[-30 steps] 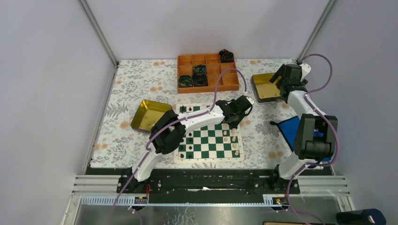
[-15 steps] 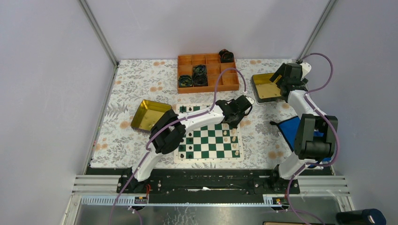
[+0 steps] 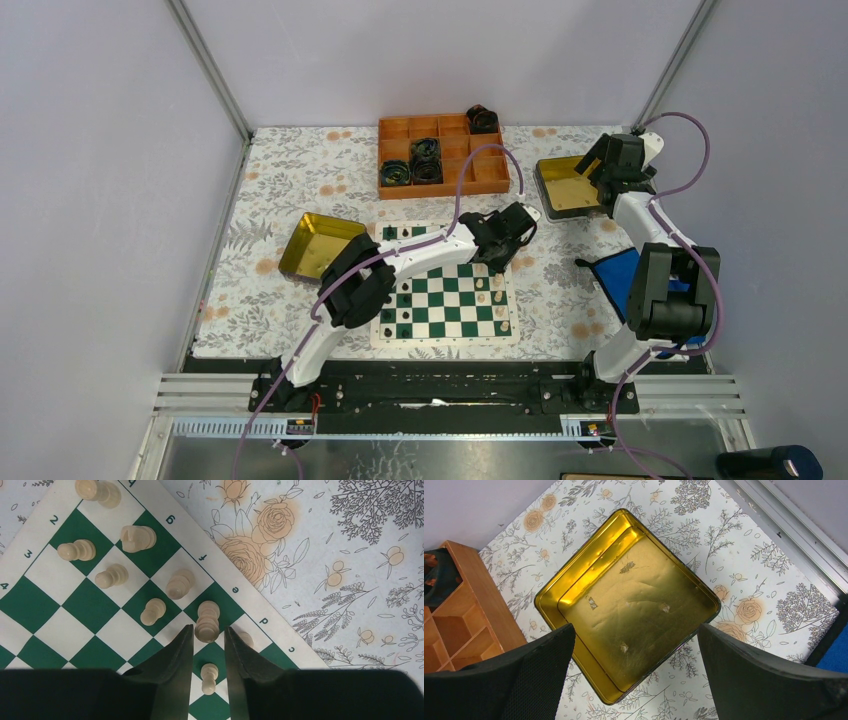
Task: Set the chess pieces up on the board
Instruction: Place the chess piece on the chessboard.
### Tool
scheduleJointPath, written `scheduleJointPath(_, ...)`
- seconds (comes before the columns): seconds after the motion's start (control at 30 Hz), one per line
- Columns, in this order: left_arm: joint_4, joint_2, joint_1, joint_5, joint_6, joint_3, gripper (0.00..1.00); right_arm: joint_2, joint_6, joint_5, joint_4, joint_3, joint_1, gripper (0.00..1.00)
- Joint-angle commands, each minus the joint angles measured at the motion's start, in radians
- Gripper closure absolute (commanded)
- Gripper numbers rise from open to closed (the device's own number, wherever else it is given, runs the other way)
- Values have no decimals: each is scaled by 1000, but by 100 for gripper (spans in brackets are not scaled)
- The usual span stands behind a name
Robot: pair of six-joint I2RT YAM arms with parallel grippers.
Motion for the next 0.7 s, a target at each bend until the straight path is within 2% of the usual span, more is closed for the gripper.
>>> scheduleJointPath(0.0,44,-9,7,-26,-1,-5,63,-7,-10,2,32,46,-5,0)
scheduleJointPath(0.2,44,-14,7,-29,-1,-4,57,-11,-10,0,29,48,-5,0)
scheduleJointPath(0.47,37,-34,7,-40,0,4,55,-17,-13,2,28,48,-5,0)
scheduleJointPath(0.67,-11,-131,7,-88,-20,50,51,-18,-18,1,25,55,-5,0)
